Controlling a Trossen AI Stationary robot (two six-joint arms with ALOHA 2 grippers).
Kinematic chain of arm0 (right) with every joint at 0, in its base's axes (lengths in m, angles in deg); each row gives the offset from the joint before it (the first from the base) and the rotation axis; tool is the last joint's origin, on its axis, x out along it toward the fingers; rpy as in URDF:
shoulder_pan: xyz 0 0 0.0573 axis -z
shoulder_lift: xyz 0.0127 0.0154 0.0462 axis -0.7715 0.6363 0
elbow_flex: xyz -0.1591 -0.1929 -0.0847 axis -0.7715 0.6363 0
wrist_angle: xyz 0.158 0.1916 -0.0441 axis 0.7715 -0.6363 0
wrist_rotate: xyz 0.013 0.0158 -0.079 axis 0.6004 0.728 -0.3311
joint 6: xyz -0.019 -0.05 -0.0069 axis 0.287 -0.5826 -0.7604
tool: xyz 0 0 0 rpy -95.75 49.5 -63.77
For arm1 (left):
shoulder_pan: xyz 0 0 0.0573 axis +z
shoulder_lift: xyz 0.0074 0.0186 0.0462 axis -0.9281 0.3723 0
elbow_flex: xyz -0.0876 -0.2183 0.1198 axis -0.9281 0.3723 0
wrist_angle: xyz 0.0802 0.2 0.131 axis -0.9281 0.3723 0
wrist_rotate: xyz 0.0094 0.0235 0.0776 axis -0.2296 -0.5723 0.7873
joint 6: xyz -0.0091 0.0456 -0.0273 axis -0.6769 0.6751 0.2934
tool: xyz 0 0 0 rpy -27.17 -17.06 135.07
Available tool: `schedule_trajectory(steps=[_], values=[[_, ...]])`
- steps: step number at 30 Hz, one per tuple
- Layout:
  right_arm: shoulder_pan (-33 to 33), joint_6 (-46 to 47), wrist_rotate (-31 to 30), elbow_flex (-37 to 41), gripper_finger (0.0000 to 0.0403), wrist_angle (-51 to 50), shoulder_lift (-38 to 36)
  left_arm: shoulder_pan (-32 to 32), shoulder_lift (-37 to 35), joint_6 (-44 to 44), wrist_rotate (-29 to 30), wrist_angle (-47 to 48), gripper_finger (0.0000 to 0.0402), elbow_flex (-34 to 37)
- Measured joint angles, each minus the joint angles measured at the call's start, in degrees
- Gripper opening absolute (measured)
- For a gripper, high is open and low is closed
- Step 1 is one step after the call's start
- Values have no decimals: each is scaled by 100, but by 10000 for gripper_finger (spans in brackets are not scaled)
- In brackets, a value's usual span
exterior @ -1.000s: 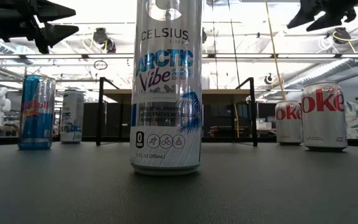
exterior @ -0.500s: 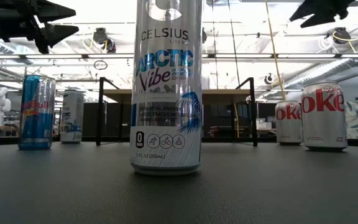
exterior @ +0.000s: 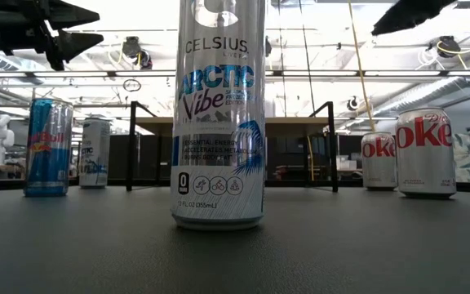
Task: Place canned beverage on shelf
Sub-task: Put the top white soda can on the shelf
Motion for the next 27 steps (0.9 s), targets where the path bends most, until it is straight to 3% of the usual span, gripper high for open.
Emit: schedule_trajectory(steps=[4,10,17,24,27], values=[[133,-196,-543,0,380,-32,69,1,0,-7,0,0,293,0],[494,-347,-527,0,380,-17,64,2,0,-11,-2,0,293,0],[1171,-364,386,0,380,-6,64,1,0,1,-2,2,293,0],[1788,-285,530,0,380,407,64,0,0,129,-4,2,293,0],[1898,-175,930,0,380,529,66,-1,0,138,-2,2,293,0]])
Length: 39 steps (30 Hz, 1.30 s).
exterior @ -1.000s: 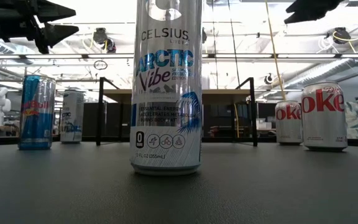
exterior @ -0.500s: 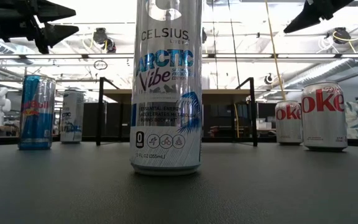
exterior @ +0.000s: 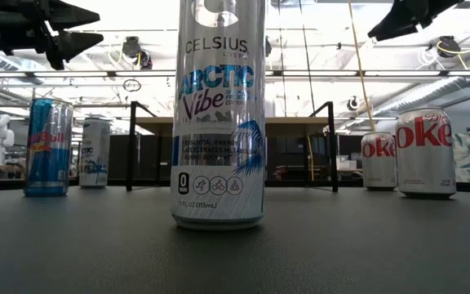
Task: Place canned beverage on shelf
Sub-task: Put the top white soda can on the shelf
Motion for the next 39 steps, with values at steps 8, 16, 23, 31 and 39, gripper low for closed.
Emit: schedule_trajectory(steps=[8,16,23,31,39], values=[[188,907,212,0,380,966,18,2,0,0,-2,2,293,0],[202,1012,2665,-191,380,978,242,1,0,-2,-2,0,293,0],[197,1013,3292,-205,380,1174,265,0,0,-33,-4,0,293,0],[195,1234,3030,-205,380,1158,361,2,0,-33,-5,2,293,0],[195,1763,2985,-205,380,1561,717,1,0,-37,-6,0,293,0]])
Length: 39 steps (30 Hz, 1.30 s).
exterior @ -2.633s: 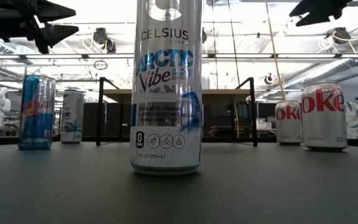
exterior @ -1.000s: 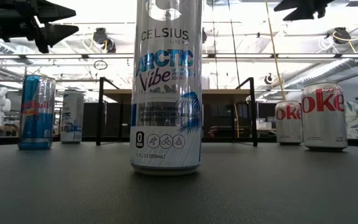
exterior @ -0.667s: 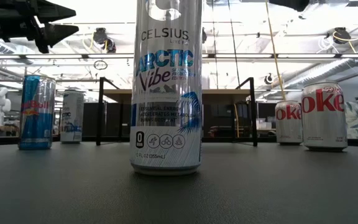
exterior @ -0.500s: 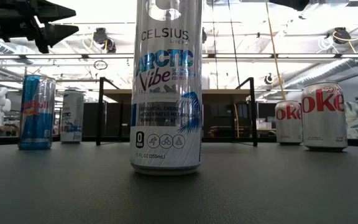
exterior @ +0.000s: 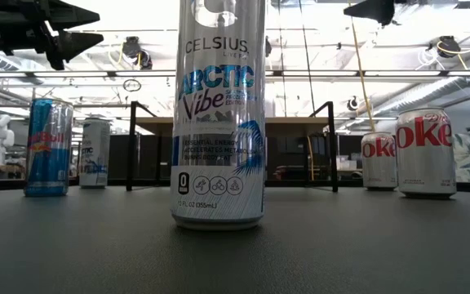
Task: Place canned beverage on shelf
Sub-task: Put the top white soda can on the shelf
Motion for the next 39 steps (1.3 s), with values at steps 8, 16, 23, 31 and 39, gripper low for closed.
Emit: schedule_trajectory(steps=[8,16,23,31,39], values=[[0,-387,-605,-554,380,174,541,-1,0,-1,-1,0,293,0],[95,-1028,-2869,-1422,380,-1118,1280,1,0,4,-1,2,293,0],[528,-861,-3743,-1429,380,-1515,1765,-1,0,4,-1,7,293,0],[938,-470,-3722,-1429,380,-2259,2145,0,0,4,-1,24,293,0],[1054,45,-3719,-1429,380,-3059,2444,-1,0,-3,-1,24,293,0]])
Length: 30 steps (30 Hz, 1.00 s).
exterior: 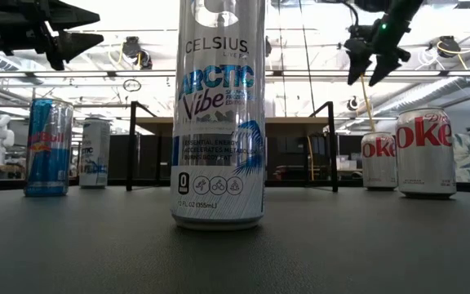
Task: Place canned beverage on shelf
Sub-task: Put the top white soda can on the shelf
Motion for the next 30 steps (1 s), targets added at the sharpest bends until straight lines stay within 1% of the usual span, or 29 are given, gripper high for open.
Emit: schedule_trajectory(steps=[4,9,13,16,21,30], values=[[0,8,17,40,380,-184,143,0,0,0,0,2,293,0],[0,142,38,363,380,-230,274,0,0,-2,-2,33,293,0],[0,155,436,707,380,-180,263,0,0,-4,-2,148,293,0],[-4,249,450,916,380,-149,261,1,0,-7,-2,217,293,0],[-2,323,451,1278,380,-14,259,2,0,-11,-2,260,293,0],[-2,411,453,1858,380,520,261,1,0,-22,-2,278,293,0]])
